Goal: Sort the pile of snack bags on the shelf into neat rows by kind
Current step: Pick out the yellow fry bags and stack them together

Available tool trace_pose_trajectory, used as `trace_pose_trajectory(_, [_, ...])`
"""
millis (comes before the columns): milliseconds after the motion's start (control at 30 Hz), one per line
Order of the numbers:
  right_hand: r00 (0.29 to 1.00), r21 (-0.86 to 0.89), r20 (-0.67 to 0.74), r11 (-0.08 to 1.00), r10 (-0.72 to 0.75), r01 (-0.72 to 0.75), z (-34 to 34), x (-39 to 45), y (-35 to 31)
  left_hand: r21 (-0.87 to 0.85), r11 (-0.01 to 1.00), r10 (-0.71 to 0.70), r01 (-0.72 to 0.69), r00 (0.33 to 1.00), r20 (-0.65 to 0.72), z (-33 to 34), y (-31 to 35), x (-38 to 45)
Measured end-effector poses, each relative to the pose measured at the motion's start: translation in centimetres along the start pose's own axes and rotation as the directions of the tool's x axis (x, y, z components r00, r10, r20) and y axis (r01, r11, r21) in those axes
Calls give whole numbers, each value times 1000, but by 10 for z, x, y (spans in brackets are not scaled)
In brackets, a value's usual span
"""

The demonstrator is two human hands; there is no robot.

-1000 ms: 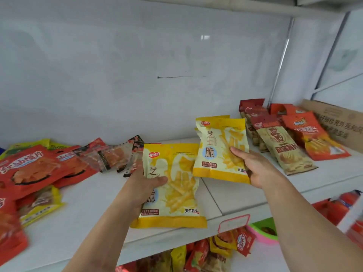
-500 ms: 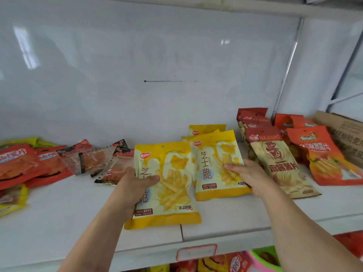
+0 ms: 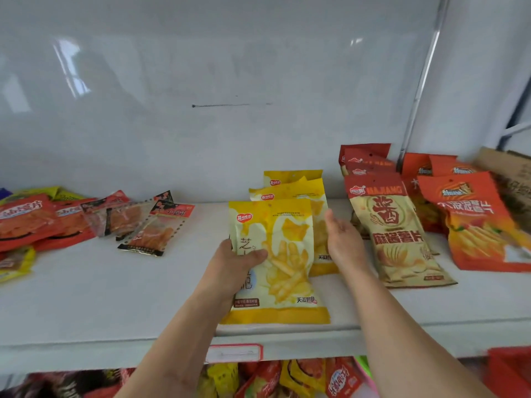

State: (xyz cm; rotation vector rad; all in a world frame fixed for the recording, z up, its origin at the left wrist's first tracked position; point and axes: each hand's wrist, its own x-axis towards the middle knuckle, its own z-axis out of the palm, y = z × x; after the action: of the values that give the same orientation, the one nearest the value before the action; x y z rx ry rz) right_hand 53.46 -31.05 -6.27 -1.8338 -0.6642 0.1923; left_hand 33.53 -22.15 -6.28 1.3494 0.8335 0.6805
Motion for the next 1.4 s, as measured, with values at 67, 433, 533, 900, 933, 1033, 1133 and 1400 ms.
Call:
trace_pose_trajectory(67, [998, 50, 60, 998, 33, -36, -2, 3, 3, 27, 999, 22, -20, 999, -49, 15, -1, 5])
trace_pose_trajectory(433, [977, 140, 215, 990, -3, -28, -3, 21, 18, 259, 963, 106, -74, 988, -111, 66, -5, 26])
trace_pose_trajectory(533, [980, 98, 199, 995, -29, 10, 1, 30, 22, 294, 953, 110, -68, 986, -129, 68, -8, 32])
trace_pose_trajectory(900, [989, -24, 146, 999, -40, 44, 11, 46, 25, 370, 927, 124, -62, 982, -146, 74, -5, 45])
trace_pose_trajectory(933, [988, -39, 147, 998, -44, 50, 10, 46, 23, 375, 925, 124, -61, 982, -145, 74, -3, 44])
trace_pose_trajectory(1033, [991, -116, 129, 992, -43, 58, 8, 43, 17, 390, 919, 120, -60, 984, -132, 72, 0, 42])
trace_pose_trajectory(1133, [994, -191, 105, 980, -28, 48, 7, 42, 10, 426, 903, 109, -53, 988, -109, 66, 6, 39])
trace_pose_trajectory(1400, [991, -423, 22, 897, -132, 128, 9, 28, -7, 446, 890, 162, -92, 979, -122, 40, 15, 28])
